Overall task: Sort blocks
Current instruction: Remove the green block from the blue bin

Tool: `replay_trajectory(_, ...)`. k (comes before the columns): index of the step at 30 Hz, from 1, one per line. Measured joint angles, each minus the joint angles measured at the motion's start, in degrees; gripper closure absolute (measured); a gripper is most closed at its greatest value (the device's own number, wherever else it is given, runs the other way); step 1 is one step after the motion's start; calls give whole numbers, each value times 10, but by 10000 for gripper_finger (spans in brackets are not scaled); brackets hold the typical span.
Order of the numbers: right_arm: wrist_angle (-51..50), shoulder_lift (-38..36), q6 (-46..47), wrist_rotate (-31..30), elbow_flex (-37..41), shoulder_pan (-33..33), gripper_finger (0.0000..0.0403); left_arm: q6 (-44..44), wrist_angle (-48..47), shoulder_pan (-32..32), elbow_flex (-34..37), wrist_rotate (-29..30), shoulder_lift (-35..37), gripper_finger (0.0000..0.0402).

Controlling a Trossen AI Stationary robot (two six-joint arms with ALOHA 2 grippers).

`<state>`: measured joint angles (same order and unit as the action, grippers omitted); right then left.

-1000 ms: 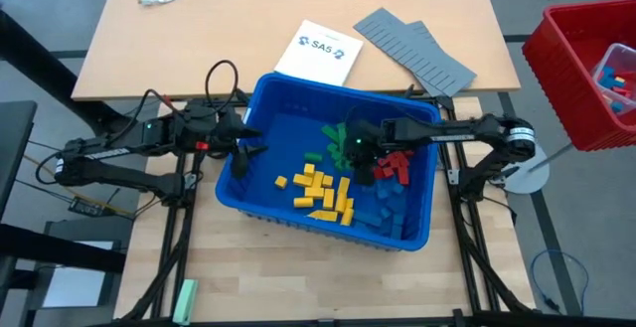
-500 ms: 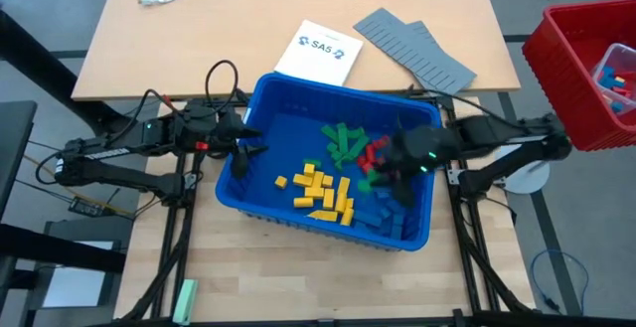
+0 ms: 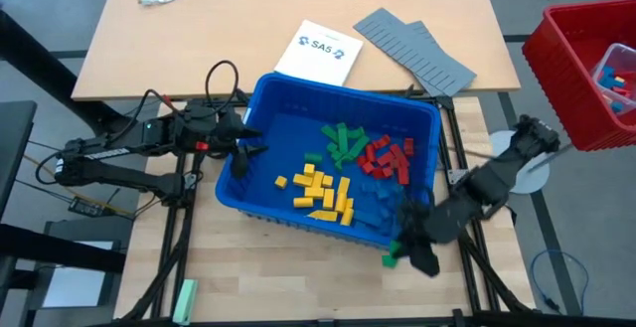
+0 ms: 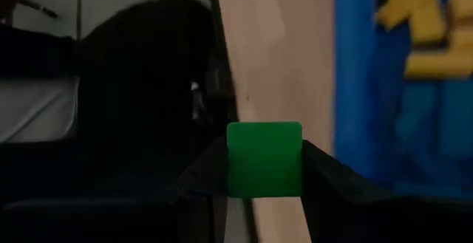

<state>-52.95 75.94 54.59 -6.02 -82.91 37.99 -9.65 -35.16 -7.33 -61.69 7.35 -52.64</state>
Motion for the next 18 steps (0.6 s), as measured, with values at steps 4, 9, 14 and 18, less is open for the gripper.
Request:
replay_trajectory(4,-16,26,87,0,0,55,286,-3,0,0,0,0,0,191)
replay_trajectory(9,-75,54,187,11,0,110,286,-9,0,0,0,0,0,191)
replay_trajectory(14,-137,85,236,16,0,161,286,-11,0,0,0,0,0,191)
replay_trajectory(18,-204,130,252,14,1,195,286,-11,1,0,0,0,0,191)
